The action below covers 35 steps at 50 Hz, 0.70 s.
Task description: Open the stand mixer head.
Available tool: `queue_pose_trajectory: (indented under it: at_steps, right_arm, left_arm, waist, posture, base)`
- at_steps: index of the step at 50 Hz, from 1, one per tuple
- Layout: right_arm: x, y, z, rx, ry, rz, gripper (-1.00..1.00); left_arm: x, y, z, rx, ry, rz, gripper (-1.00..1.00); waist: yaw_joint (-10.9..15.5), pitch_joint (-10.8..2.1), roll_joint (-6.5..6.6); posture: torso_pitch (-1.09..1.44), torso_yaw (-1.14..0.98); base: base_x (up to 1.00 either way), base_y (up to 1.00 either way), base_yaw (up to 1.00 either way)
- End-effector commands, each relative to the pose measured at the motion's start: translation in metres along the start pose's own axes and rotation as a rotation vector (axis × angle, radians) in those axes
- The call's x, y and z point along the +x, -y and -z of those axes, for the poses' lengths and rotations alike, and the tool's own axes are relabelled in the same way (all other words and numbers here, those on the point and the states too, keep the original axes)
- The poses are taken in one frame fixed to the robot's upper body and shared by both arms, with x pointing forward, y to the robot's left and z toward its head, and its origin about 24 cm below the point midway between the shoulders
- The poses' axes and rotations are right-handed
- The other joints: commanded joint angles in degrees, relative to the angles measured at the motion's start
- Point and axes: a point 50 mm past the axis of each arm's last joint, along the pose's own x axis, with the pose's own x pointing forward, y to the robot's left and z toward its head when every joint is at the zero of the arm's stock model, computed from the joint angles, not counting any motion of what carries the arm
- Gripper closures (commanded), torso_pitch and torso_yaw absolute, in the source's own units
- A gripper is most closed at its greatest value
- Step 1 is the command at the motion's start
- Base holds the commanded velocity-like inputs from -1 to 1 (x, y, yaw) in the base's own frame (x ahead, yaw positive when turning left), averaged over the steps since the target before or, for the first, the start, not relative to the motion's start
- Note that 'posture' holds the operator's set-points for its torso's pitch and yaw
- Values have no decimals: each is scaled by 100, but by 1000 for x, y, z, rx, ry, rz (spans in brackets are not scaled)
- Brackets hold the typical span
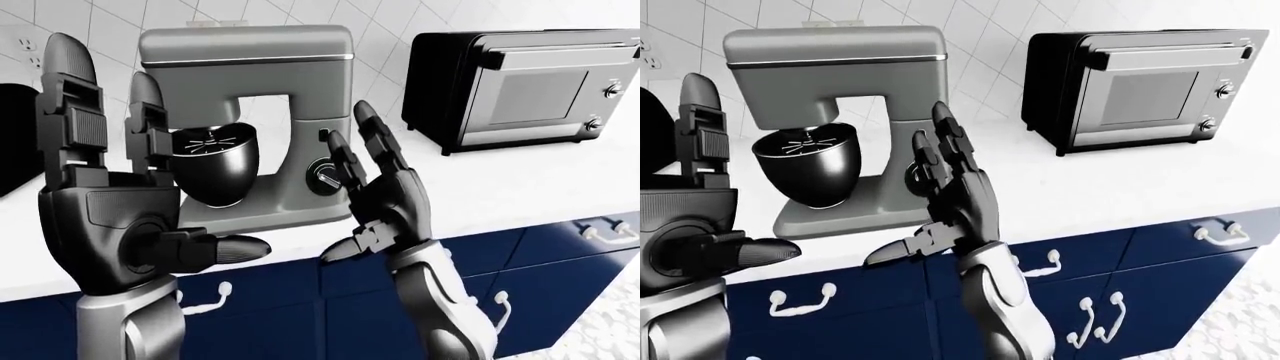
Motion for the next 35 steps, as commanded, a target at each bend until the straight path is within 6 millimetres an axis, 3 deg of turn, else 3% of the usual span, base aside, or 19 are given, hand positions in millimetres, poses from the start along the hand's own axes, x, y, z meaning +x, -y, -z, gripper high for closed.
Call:
queue_pose_trajectory:
  at_steps: [1,35]
  right_arm:
    - [3,-7,-12,-1,68,-37,-100]
    - [17,-3,-8,3,69,-29,-100]
  left_arm:
    - [2,3,-8,-2,49,19,-100]
    - [2,2,-7,-3,49,17,-100]
  waist:
    - [0,-7,19]
    - [7,-4,30]
  posture:
    - [-35,0]
    - [-35,0]
  base:
    - [0,0,0]
    - [0,0,0]
